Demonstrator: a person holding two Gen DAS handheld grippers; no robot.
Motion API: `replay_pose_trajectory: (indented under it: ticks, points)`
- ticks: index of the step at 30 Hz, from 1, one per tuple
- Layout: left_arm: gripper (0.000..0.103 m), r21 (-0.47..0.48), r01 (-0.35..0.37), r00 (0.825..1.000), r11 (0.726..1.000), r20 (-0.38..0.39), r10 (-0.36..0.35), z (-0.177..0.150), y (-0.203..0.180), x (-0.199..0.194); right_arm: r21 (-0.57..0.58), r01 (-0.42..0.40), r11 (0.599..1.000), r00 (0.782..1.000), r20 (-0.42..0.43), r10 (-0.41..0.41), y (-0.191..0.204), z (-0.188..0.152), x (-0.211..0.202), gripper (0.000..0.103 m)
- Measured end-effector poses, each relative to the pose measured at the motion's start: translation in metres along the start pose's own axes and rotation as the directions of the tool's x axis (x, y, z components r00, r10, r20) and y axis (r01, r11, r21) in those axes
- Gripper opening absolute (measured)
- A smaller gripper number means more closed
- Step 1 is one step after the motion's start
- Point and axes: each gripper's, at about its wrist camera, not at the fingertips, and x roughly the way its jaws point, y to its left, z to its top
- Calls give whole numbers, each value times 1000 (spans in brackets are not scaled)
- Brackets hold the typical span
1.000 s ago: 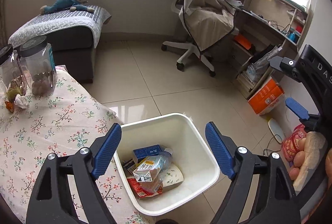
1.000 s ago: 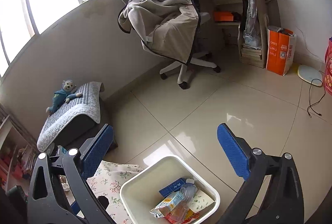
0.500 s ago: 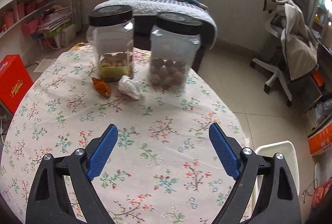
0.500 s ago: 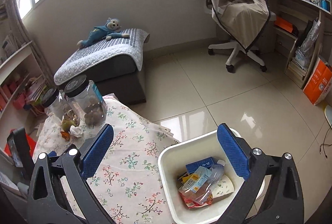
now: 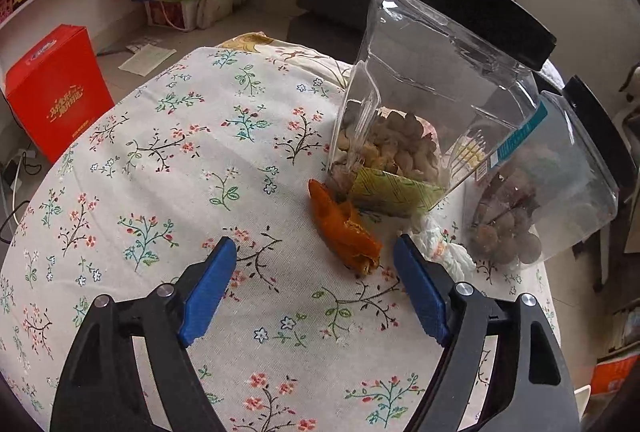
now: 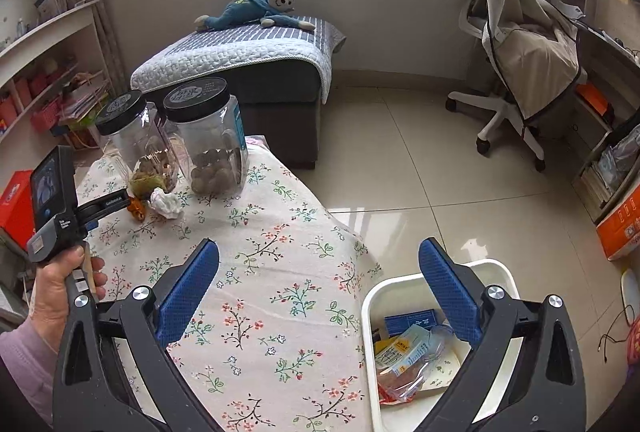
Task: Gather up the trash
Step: 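Grasp the orange peel with left tool while right tool grasps the crumpled white tissue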
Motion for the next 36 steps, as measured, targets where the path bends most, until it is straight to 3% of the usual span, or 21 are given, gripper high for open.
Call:
replay_pose_trajectory:
  ticks: [7,9,11,13,15,19,24,30,36]
  points:
    - [71,2,1,997,1000,-78,-1,4,-12,36,-44,10,999,1000,-18,-11,15,0,10,96]
    - [67,32,-19,997,999,-70,21,2,-14,43,-51,12,999,1000,-27,-14,19,-1,13,96]
    - [58,114,-45,998,992,-46,50,-1,-21,44,-61,16,998,999,-36,-18,22,-2,16,96]
    - [30,178,-29,999,984,-30,35,-3,-23,42,-71,15,997,999,-45,-18,26,-3,19,96]
    - [23,214,-5,999,977,-42,15,-7,-17,38,-81,11,997,999,-52,-15,32,-4,22,96]
    - [22,259,44,997,965,-74,-26,-18,6,14,-91,-22,996,999,-43,18,48,-4,31,96]
    - [22,178,151,984,972,-122,-131,-26,63,-47,-170,-110,979,994,2,111,95,-11,56,96]
    - [23,189,157,988,969,-27,-155,-43,113,-118,-224,-181,958,982,16,189,163,-22,103,96]
    - [23,162,178,984,971,-31,-175,-34,139,-122,-68,-164,984,986,-43,161,196,-2,162,96]
